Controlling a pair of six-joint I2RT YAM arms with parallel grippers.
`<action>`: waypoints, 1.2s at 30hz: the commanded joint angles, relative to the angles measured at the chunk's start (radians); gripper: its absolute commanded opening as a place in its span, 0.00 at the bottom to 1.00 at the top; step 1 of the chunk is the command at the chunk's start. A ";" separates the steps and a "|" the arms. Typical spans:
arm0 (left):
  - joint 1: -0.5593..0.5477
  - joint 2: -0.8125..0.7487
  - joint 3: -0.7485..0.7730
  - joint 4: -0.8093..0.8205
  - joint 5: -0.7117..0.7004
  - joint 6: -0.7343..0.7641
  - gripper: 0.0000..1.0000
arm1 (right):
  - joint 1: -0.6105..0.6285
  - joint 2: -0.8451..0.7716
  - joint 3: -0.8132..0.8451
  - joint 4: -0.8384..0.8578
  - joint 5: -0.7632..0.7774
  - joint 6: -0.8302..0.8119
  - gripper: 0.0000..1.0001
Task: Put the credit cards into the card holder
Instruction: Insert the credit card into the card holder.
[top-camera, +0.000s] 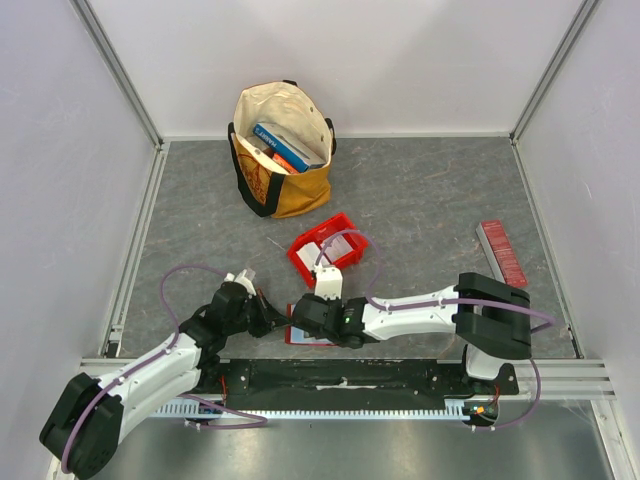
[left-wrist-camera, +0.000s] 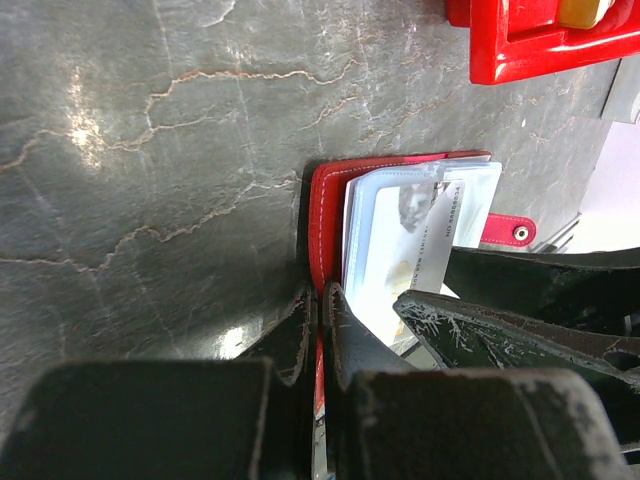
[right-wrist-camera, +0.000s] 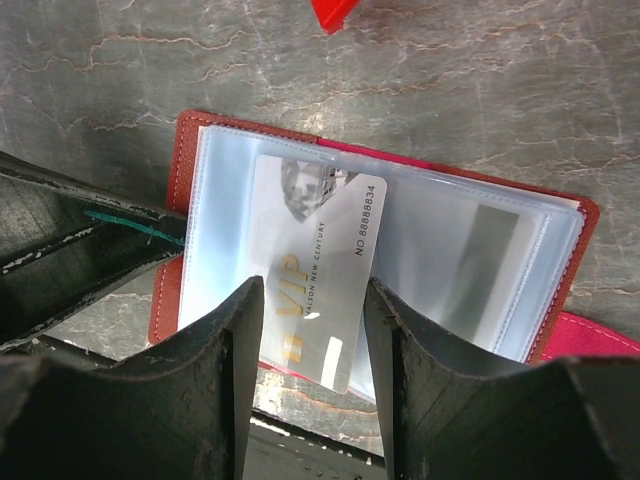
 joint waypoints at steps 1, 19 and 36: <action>0.001 -0.008 -0.039 -0.011 -0.010 -0.013 0.02 | 0.013 0.021 0.014 0.009 -0.051 -0.040 0.52; 0.001 -0.068 -0.039 -0.056 -0.021 -0.016 0.02 | 0.005 -0.097 -0.082 -0.011 0.047 0.040 0.62; 0.001 -0.070 -0.039 -0.056 -0.013 -0.016 0.02 | -0.039 -0.033 -0.116 0.233 -0.139 -0.023 0.58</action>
